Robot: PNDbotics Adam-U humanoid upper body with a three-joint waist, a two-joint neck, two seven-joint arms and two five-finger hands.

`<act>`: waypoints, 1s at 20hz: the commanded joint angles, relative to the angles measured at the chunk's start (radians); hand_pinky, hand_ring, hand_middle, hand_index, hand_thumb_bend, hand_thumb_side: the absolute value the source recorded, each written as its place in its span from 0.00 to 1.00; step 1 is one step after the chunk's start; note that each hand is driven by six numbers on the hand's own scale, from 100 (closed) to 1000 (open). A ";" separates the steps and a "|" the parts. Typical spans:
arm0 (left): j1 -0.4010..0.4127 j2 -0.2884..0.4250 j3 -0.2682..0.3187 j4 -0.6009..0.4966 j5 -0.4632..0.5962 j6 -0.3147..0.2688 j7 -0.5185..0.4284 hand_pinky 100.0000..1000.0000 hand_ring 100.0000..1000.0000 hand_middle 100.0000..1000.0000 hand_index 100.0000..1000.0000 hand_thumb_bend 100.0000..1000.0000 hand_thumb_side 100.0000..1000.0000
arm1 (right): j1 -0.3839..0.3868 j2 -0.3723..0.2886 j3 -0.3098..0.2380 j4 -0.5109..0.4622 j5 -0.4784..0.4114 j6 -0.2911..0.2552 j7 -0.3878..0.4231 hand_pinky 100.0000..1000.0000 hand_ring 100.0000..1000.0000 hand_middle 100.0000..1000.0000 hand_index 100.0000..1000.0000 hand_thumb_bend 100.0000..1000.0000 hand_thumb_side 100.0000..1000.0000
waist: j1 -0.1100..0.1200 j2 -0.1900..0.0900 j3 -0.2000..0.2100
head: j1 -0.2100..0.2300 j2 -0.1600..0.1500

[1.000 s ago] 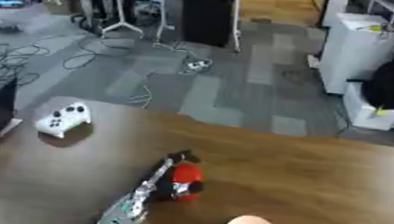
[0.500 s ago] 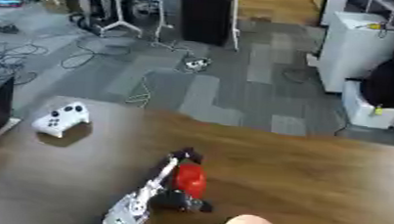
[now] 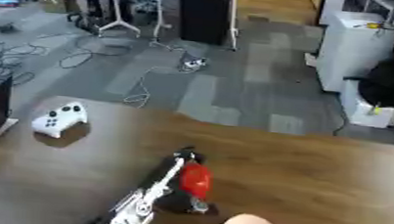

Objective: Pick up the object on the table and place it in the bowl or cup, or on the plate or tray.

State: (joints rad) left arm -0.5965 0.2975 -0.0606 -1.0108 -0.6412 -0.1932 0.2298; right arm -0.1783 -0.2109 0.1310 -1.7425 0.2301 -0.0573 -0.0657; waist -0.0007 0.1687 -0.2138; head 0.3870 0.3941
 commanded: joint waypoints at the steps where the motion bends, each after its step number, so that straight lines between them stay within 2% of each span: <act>1: 0.016 -0.005 -0.008 0.013 -0.051 0.048 0.028 0.00 1.00 0.23 0.38 0.99 0.20 | -0.010 -0.006 -0.004 -0.020 -0.001 0.000 -0.001 0.63 0.45 0.74 0.80 0.29 0.61 | -0.001 -0.001 0.001 | 0.000 -0.006; 6: 0.019 -0.010 -0.011 -0.001 -0.049 0.082 0.117 0.00 0.88 0.07 0.20 0.80 0.10 | -0.011 -0.005 -0.004 -0.018 -0.001 0.000 -0.002 0.63 0.45 0.74 0.80 0.29 0.61 | 0.001 0.000 0.001 | -0.001 -0.004; 12: 0.023 -0.014 -0.008 0.003 0.005 0.077 0.172 0.00 0.87 0.05 0.17 0.58 0.00 | -0.011 -0.005 -0.004 -0.017 -0.002 0.000 -0.003 0.63 0.44 0.74 0.79 0.28 0.61 | 0.003 0.000 0.002 | -0.002 -0.003; 16: 0.024 -0.015 -0.007 0.003 0.031 0.077 0.218 0.00 0.85 0.03 0.14 0.32 0.00 | -0.011 -0.004 -0.005 -0.016 -0.002 0.000 -0.004 0.63 0.44 0.74 0.79 0.28 0.61 | 0.003 0.001 0.002 | -0.002 -0.003; 20: 0.025 -0.016 -0.010 0.002 0.044 0.080 0.257 0.00 0.83 0.00 0.11 0.27 0.00 | -0.011 -0.003 -0.004 -0.015 -0.002 0.000 -0.004 0.63 0.44 0.74 0.79 0.28 0.61 | 0.003 0.003 0.002 | -0.001 -0.002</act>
State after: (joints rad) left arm -0.5777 0.2797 -0.0665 -1.0204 -0.5996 -0.1161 0.4737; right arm -0.1784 -0.2105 0.1310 -1.7424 0.2301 -0.0568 -0.0665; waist 0.0048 0.1773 -0.2126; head 0.3870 0.3943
